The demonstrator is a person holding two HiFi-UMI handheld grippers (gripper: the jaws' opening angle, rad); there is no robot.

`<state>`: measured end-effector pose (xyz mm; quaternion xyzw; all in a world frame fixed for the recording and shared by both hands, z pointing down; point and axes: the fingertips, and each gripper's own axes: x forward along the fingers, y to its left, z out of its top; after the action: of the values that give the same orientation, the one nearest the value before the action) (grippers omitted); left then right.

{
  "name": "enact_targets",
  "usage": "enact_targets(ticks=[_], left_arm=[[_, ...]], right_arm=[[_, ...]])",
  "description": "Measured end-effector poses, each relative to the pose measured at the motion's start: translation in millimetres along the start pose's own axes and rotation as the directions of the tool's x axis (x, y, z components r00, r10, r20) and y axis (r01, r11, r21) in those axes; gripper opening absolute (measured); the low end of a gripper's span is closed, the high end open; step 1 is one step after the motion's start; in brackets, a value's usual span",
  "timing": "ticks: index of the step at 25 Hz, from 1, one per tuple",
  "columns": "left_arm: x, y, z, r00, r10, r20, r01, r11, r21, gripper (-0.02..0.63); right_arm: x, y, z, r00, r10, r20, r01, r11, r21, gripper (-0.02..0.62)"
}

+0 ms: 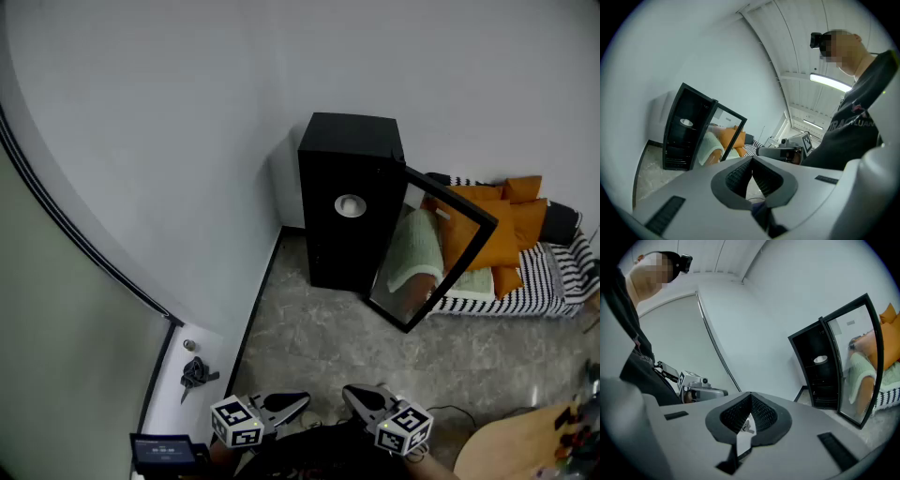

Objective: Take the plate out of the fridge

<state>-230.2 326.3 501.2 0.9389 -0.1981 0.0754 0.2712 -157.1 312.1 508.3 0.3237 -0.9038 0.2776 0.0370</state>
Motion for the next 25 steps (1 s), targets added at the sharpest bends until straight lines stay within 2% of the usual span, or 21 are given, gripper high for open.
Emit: enact_targets(ticks=[10,17,25], left_arm=[[0,4,-1,1.000,-0.001,-0.004,0.001,1.000,-0.003,0.006],[-2,11,0,1.000,0.004,-0.004,-0.004,1.000,-0.020,0.006],[8,17,0,1.000,0.000,-0.012,0.000,0.999,-0.042,0.006]], right_arm=[[4,-1,-1,1.000,-0.001,-0.003,0.001,1.000,-0.002,0.003],[11,2,2,0.999,0.030,-0.011,-0.030,0.999,0.029,0.003],[8,-14,1,1.000,0.007,-0.017,-0.006,0.997,0.076,0.003]])
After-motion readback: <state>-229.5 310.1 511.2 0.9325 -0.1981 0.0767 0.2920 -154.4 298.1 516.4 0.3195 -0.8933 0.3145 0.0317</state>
